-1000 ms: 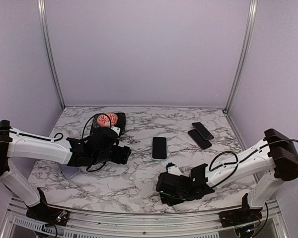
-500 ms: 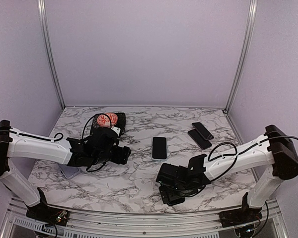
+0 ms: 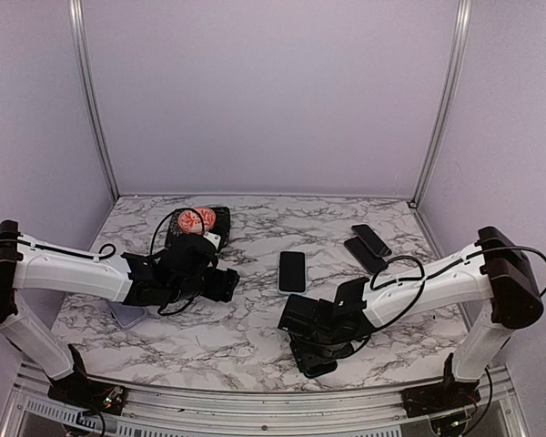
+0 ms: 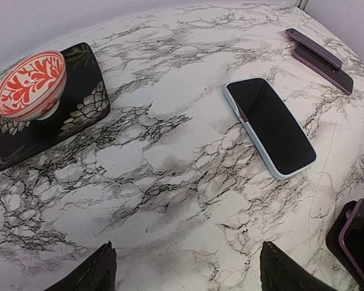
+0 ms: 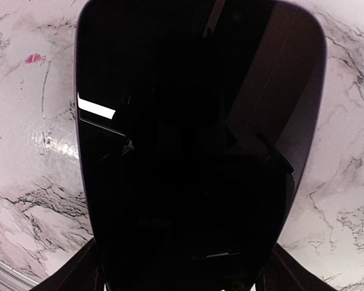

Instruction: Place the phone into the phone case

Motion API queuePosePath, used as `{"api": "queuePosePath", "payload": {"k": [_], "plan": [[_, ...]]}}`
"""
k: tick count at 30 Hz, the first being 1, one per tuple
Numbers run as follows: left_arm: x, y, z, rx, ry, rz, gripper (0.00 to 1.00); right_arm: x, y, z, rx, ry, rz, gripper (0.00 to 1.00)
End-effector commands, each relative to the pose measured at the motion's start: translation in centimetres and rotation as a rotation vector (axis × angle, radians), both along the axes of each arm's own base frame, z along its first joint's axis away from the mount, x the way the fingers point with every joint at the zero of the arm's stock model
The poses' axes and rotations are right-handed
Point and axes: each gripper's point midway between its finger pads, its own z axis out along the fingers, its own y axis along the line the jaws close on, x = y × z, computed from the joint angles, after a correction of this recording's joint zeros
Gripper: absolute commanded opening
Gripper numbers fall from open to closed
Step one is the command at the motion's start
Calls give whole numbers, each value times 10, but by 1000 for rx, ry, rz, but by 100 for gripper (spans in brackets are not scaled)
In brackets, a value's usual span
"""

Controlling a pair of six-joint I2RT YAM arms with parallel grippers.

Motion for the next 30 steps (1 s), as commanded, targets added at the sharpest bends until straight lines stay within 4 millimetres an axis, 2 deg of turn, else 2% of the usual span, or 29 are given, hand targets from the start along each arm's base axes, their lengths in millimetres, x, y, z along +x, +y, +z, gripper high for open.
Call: {"api": "queuePosePath", "payload": {"k": [1,6,10,15,18,20,23,26,30], "plan": [[0,9,-2,31,-5,16,82,-1,-1,2,-33,11,8,53],[0,10,1,29,-10,17,82,8,10,17,18,-44,23,37],[0,9,9,5,-19,18,82,17,31,42,121,-132,55,31],[-7,-6,31,-111,-11,-42,83,36,41,72,194,-265,47,26],[-19,-22,55,-258,-4,-121,90,49,51,102,274,-363,46,25],[-27,-31,72,-371,2,-160,98,59,59,128,339,-445,53,24],[-37,-44,98,-533,9,-224,99,72,71,168,439,-574,69,23],[-46,-55,115,-672,27,-276,99,80,83,202,527,-679,85,23],[-54,-60,142,-841,-3,-327,99,84,98,228,583,-748,124,23]]}}
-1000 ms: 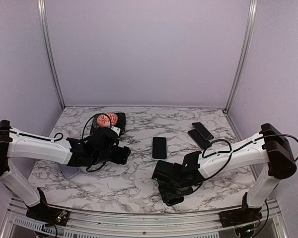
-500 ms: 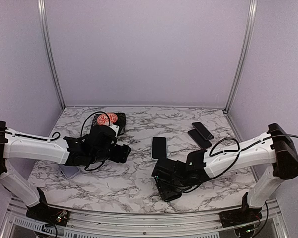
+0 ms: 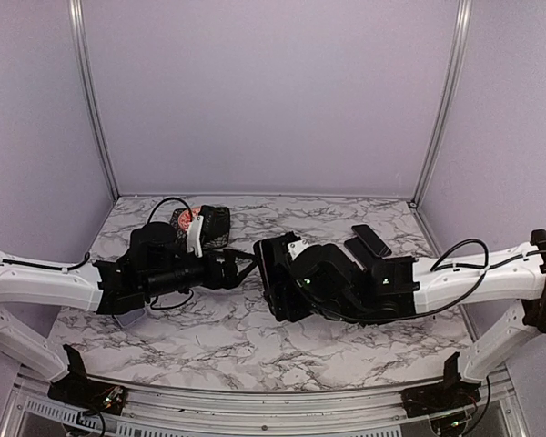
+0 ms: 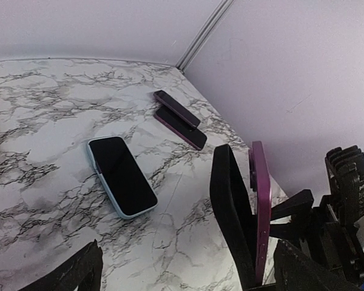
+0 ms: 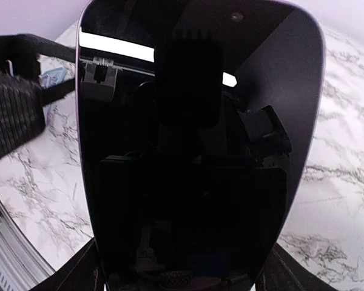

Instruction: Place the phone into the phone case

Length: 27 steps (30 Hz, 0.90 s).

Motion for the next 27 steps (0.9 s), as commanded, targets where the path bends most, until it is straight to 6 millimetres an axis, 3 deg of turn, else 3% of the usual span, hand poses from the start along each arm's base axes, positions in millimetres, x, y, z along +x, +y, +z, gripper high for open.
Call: {"api": "queuePosePath", "payload": {"k": [1,8,12,16,26,27], "plan": [[-14,-11,52,-279,-50,-94,99,16,33,81,189,-195,27,23],[-21,-1,67,-320,-160,-90,91,17,49,90,194,-221,72,23],[-14,1,66,-309,-173,-51,73,13,55,90,196,-233,106,23],[-13,-7,65,-298,-177,-71,48,11,59,89,175,-240,126,23],[-14,-16,60,-270,-194,-91,46,13,55,88,153,-250,119,22],[-13,-16,60,-267,-198,-88,41,13,55,88,153,-251,119,22]]}}
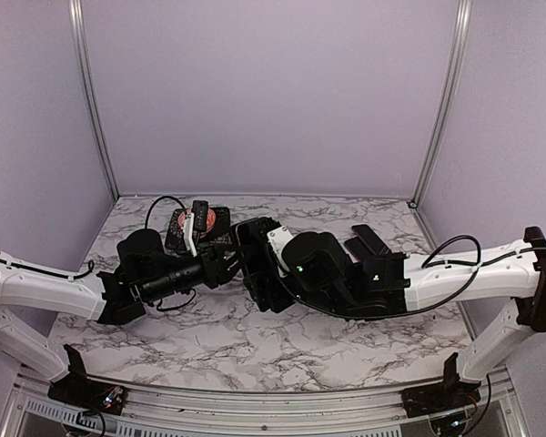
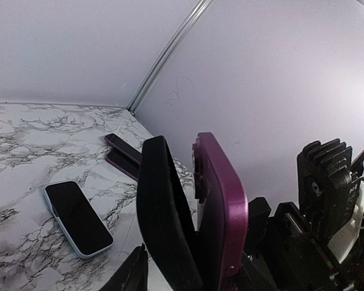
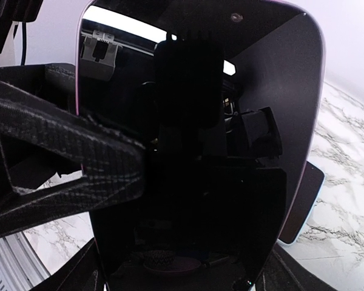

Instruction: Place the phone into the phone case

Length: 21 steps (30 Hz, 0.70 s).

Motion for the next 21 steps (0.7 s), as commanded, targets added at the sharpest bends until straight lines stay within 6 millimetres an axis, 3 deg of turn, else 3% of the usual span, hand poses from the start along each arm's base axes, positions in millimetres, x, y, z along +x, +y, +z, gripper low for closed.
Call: {"api": "queuePosePath", "payload": {"k": [1,4,9,11,13,14,17,21], "plan": [[1,-6,22,-27,-75,-2,30,2,12,42,102,-58,4,22],[-1,-10,21,2,-107,-10,2,2,11,40,97,-56,2,22],[-5,-11,10,43,-118,-22,0,2,2,46,109,-69,-10,27],[-7,-10,7,71,-143,-24,0,3,-4,46,109,-71,-12,48],[-11,-9,7,126,-206,-28,0,1,-15,40,90,-76,5,83],[-14,-8,9,152,-251,-33,0,-1,-20,39,83,-79,30,96],[-34,-10,15,203,-395,-113,0,-17,-30,44,75,-104,203,99],[-75,-16,21,190,-537,-315,0,-69,-30,65,142,-165,564,99]]}}
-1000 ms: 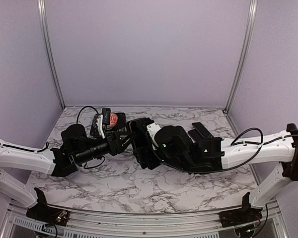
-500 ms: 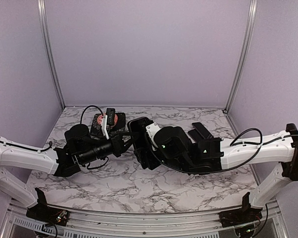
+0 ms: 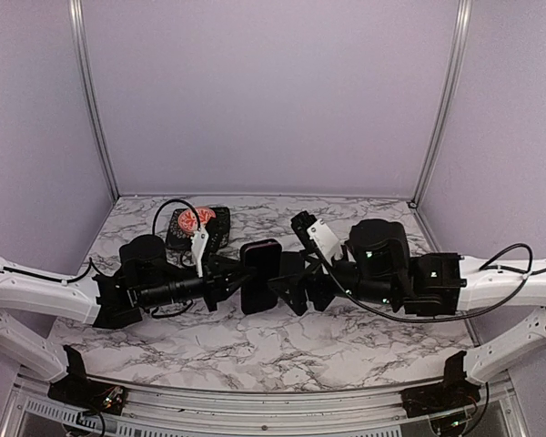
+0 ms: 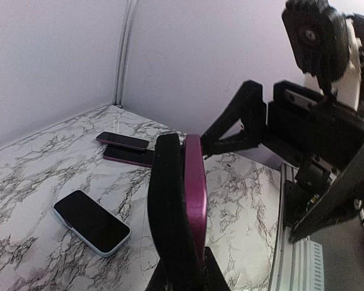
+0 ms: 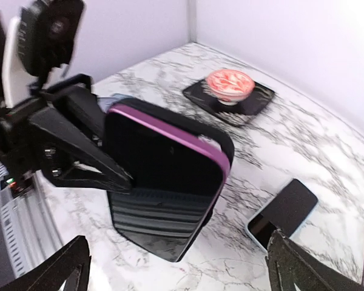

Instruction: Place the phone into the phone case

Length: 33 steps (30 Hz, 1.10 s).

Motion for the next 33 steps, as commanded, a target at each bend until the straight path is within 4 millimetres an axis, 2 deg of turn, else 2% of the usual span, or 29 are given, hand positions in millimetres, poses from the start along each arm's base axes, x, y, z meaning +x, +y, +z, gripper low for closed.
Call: {"api": "queuePosePath", "payload": {"k": [1,3,5,6,9,10,12,17,18,20,25,27,28,30,33], "plan": [[-55,-5,39,-38,-250,-273,0,-61,10,45,109,-118,442,99],[-75,-9,42,-40,-310,-354,0,-77,7,55,122,-151,530,99],[-91,-11,41,-39,-353,-414,0,-80,3,62,129,-181,549,98],[-96,-12,41,-39,-365,-432,0,-81,2,65,133,-191,553,95],[-104,-14,42,-43,-380,-459,0,-84,8,68,150,-173,579,69],[-104,-15,43,-44,-383,-463,0,-91,12,67,161,-160,624,59],[-105,-16,48,-53,-388,-464,0,-97,17,59,145,-122,667,46],[-106,-17,50,-55,-391,-467,0,-95,22,51,124,-85,662,38],[-105,-18,49,-54,-388,-465,0,-95,22,52,125,-86,659,29],[-106,-18,48,-53,-382,-467,0,-91,22,54,126,-94,641,0],[-104,-18,53,-62,-351,-452,1,-91,17,66,152,-136,629,0],[-103,-18,56,-66,-329,-447,33,-90,15,70,157,-151,623,0],[-104,-17,57,-67,-323,-449,42,-91,14,72,160,-156,624,0],[-105,-16,57,-65,-317,-452,50,-90,13,76,163,-165,621,0],[-101,-17,41,-15,-300,-437,52,-91,12,85,182,-181,620,0]]}}
